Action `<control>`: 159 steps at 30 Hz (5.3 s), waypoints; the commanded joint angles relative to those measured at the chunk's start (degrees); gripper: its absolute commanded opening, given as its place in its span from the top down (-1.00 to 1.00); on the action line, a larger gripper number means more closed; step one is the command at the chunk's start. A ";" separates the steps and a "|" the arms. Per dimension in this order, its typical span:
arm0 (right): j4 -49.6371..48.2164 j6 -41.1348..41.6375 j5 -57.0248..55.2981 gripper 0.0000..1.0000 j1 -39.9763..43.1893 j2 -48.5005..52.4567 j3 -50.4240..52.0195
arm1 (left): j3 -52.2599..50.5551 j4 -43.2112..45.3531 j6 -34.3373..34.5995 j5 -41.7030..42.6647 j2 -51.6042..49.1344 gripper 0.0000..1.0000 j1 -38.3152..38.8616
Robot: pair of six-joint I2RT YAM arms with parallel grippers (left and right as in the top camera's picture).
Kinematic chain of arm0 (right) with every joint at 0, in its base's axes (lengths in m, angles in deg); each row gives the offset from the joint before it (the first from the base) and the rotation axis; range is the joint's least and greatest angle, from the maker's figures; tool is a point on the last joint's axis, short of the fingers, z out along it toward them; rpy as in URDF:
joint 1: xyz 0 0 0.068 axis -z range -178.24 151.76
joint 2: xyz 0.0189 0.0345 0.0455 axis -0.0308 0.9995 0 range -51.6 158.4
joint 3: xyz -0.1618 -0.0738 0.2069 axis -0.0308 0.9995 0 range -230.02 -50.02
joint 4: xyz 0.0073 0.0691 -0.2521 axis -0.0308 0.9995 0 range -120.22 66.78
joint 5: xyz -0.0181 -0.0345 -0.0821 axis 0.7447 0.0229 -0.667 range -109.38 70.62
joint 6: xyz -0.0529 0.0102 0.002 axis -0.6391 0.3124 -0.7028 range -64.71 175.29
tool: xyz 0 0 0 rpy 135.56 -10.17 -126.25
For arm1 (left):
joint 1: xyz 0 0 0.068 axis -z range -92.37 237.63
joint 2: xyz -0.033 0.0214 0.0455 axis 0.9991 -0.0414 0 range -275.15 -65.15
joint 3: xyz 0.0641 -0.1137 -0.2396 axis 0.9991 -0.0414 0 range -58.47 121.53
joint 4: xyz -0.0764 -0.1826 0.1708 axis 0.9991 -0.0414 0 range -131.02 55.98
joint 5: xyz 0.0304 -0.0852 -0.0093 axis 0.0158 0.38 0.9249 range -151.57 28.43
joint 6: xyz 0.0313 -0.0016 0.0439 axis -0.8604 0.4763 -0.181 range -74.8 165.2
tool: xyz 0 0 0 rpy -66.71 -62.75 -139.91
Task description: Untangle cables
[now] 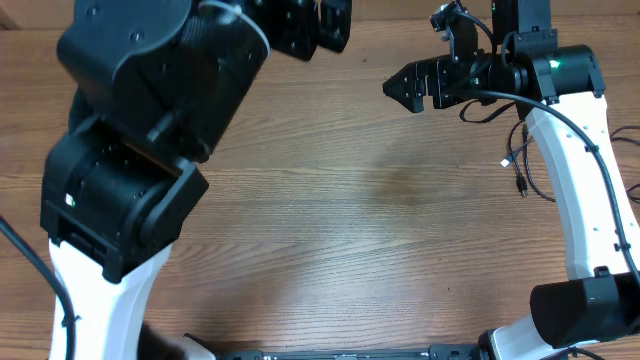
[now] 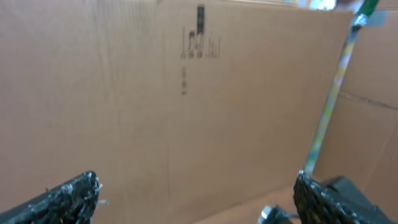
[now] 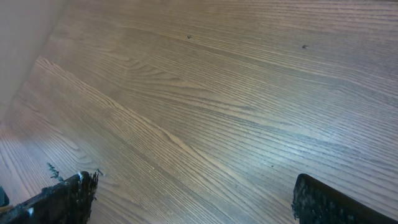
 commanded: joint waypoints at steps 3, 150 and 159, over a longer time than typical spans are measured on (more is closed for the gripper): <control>-0.31 -0.42 0.04 -1.00 0.13 0.11 -0.20 | -16.31 8.72 -2.86 7.76 9.68 -0.99 -4.59; -74.93 4.55 -14.84 -1.00 0.20 -52.81 73.31 | -137.26 39.60 6.23 14.71 90.33 -0.99 -38.66; -79.52 4.33 -16.06 -1.00 0.20 -64.43 87.25 | -137.26 39.60 6.23 14.71 90.33 -0.99 -38.66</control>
